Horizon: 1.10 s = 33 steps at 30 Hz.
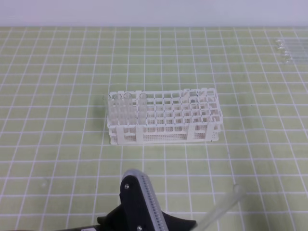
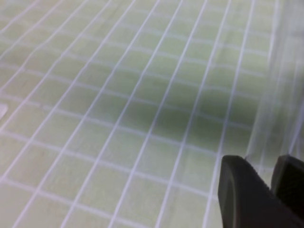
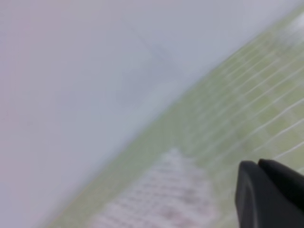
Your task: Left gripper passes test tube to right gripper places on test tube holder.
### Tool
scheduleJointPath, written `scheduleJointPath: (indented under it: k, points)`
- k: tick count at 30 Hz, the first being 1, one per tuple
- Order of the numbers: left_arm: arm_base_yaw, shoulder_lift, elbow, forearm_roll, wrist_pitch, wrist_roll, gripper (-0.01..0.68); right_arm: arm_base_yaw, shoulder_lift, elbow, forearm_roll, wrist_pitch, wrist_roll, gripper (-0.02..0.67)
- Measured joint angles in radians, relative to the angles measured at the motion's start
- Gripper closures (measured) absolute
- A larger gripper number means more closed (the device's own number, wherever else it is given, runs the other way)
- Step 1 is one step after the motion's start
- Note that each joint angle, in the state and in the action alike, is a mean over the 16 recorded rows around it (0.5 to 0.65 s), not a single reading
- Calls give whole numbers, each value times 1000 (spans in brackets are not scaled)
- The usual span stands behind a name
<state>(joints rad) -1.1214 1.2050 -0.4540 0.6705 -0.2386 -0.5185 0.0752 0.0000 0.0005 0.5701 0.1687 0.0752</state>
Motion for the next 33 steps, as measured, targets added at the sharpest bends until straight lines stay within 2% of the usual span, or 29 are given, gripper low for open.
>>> scheduleJointPath:
  k: [8, 16, 21, 26, 29, 33]
  points:
    - [-1, 107, 0, -68, -136, 13, 618, 0, 0, 0, 460, -73, -1, 666]
    - [-1, 264, -1, -179, -353, 52, 606, 0, 0, -13, 590, 1, -100, 666]
    - [-1, 328, -2, -220, -456, 92, 606, 0, 2, -66, 619, 127, -282, 666]
    - [0, 352, -2, -233, -489, 132, 600, 0, 44, -149, 624, 286, -528, 656]
    - [0, 355, -2, -238, -492, 155, 606, 0, 94, -203, 650, 369, -695, 625]
    - [0, 353, -2, -255, -496, 185, 624, 0, 181, -256, 725, 454, -911, 544]
